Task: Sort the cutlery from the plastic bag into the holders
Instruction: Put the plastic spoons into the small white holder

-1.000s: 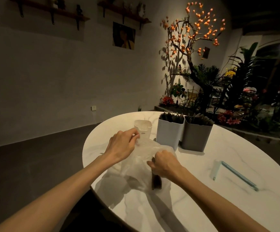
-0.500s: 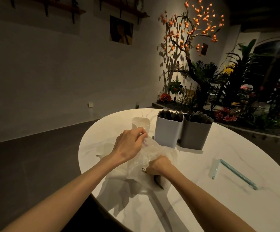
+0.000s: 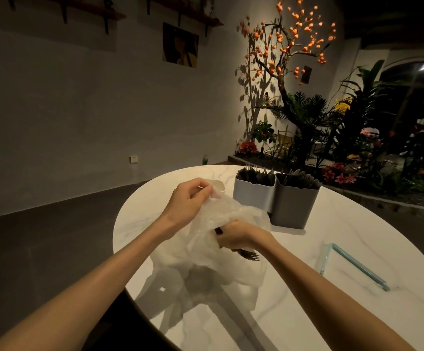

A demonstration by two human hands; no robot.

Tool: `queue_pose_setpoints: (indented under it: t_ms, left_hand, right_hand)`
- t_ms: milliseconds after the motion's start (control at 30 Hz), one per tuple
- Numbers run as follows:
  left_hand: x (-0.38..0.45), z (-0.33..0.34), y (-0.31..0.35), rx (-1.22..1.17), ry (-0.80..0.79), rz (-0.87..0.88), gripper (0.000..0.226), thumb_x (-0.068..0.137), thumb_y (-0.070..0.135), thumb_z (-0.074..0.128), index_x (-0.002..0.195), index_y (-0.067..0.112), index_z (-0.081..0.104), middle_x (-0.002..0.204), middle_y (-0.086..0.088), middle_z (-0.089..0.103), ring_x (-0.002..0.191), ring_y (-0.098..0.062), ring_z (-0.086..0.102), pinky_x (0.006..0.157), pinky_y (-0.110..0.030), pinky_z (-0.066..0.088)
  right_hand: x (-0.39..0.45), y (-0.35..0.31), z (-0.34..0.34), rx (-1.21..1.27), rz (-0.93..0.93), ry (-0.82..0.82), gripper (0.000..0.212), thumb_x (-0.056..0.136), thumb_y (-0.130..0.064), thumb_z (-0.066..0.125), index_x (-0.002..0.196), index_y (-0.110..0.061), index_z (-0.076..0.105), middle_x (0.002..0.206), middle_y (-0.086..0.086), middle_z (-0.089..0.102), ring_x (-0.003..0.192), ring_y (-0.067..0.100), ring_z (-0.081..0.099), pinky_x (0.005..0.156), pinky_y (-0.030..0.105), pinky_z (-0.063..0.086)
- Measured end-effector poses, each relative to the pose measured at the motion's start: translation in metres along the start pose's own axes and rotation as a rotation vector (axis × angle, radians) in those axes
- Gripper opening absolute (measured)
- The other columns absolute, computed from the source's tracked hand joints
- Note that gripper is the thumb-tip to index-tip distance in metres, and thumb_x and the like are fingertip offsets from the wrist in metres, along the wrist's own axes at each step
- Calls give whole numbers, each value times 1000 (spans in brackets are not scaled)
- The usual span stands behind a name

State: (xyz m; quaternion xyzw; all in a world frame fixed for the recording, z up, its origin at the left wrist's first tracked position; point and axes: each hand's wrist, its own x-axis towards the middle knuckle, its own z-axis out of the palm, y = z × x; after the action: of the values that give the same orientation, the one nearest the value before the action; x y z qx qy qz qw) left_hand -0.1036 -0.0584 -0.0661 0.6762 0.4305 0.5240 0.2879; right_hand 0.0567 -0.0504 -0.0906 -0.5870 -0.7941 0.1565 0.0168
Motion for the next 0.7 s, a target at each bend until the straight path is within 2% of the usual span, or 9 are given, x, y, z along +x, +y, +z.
queue_pose_setpoints:
  t_ms: [67,133,200,267,333,400,500,600,700]
  left_hand:
    - [-1,2,2,-58,-28,-20,17,102,18,56,95,10,70,91,6,74,87,-9,66,81,-25,53]
    - [-2,4,0,-67,-55,-19,18,103,16,56,94,9,70,87,10,74,85,-5,65,79,-19,51]
    - [-4,3,-6,-80,-76,-31,19,103,16,56,94,8,70,86,8,75,85,-7,67,79,-16,50]
    - [-3,-2,-13,-84,-81,-65,19,103,17,56,95,8,71,91,2,75,88,-12,68,79,-19,52]
    - [-3,-8,-20,-84,-72,-85,19,103,18,56,94,9,71,95,-6,74,87,-12,67,78,-20,51]
    - [-3,-13,-26,-99,-59,-101,19,102,18,57,94,8,71,96,-10,73,84,-9,66,77,-18,50]
    - [1,-19,-35,-111,-39,-127,19,102,18,58,93,8,71,95,-10,73,82,-9,66,78,-23,52]
    - [5,-19,-41,-114,-28,-163,18,102,20,59,93,11,72,93,-4,73,86,-13,67,82,-31,54]
    - [10,-16,-42,-115,-33,-164,19,102,19,58,92,10,72,90,-2,73,84,-12,66,82,-30,52]
  right_hand:
    - [5,-5,6,-143,-81,18,18,98,-20,49,113,-21,59,110,3,60,97,22,52,87,35,49]
    - [7,-12,13,-187,-113,-38,40,102,-27,48,140,-17,46,138,10,53,122,29,49,109,40,41]
    - [12,-20,25,-213,-51,-88,51,103,-24,46,151,-12,34,152,14,42,137,33,40,115,41,32]
    - [10,-28,31,-206,-50,-70,58,101,-26,52,153,-10,32,157,13,35,144,33,32,118,41,26]
    - [17,-29,40,-195,-56,-55,58,95,-29,60,148,-13,41,154,13,39,143,34,34,118,40,28]
    - [20,-29,41,-207,-67,10,45,90,-29,61,133,-16,54,139,10,53,131,33,47,110,38,37]
    - [29,-28,43,-203,-24,26,41,83,-32,61,122,-19,59,127,7,59,120,30,53,105,38,41]
    - [44,-26,52,-167,-1,-7,49,77,-39,59,122,-18,61,127,10,61,121,33,53,107,39,41]
    - [49,-27,55,-181,-13,6,51,82,-38,57,128,-17,59,133,9,60,126,33,51,111,41,39]
